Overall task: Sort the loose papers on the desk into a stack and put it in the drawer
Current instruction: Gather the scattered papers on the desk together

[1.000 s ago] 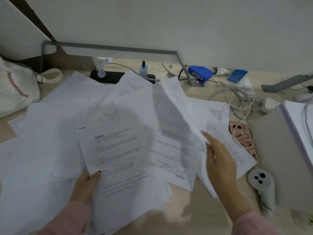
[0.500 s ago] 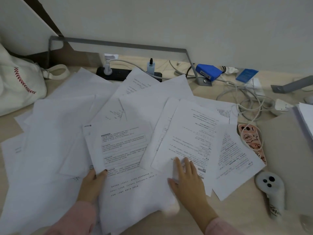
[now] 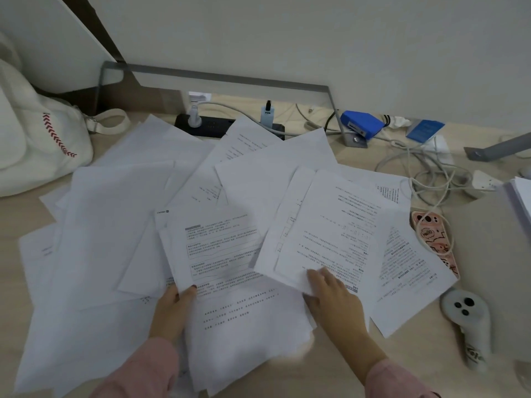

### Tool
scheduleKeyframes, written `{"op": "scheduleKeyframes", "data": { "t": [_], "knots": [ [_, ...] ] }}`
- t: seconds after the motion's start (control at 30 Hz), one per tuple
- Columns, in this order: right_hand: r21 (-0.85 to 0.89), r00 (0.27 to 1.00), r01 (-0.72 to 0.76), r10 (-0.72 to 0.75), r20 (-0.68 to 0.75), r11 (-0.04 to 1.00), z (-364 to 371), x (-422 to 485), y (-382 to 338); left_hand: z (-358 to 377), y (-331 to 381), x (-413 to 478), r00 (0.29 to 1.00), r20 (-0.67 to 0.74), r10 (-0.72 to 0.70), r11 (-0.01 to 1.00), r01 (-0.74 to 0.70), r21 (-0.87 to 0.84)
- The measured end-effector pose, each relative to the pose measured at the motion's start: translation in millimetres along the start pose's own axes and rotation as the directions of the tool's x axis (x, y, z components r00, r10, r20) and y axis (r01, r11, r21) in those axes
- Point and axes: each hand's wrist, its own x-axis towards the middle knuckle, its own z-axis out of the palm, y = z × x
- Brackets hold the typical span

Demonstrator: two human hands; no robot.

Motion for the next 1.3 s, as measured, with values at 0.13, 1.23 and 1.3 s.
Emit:
{"op": "scheduleKeyframes", "data": {
  "t": [0.13, 1.23, 1.3],
  "knots": [
    [0.204, 0.991, -0.127, 0.131, -0.004, 0.971, -32.1, 5.9, -10.6, -1.0, -0.8, -4.6, 0.999, 0.018, 0.038, 0.998, -0.037, -0.047],
    [0.376, 0.952, -0.261, 0.171, 0.256, 0.889, -12.2, 49.4, -21.2, -4.6, -3.8, -7.7, 0.994, 0.104, -0.045, 0.926, 0.08, -0.368],
    [0.467, 0.934, -0.27, 0.112, 0.339, 0.842, -10.6, 35.4, -22.5, -0.2, -5.1, -5.3, 0.995, 0.091, -0.05, 0.928, 0.08, -0.364]
  ]
}}
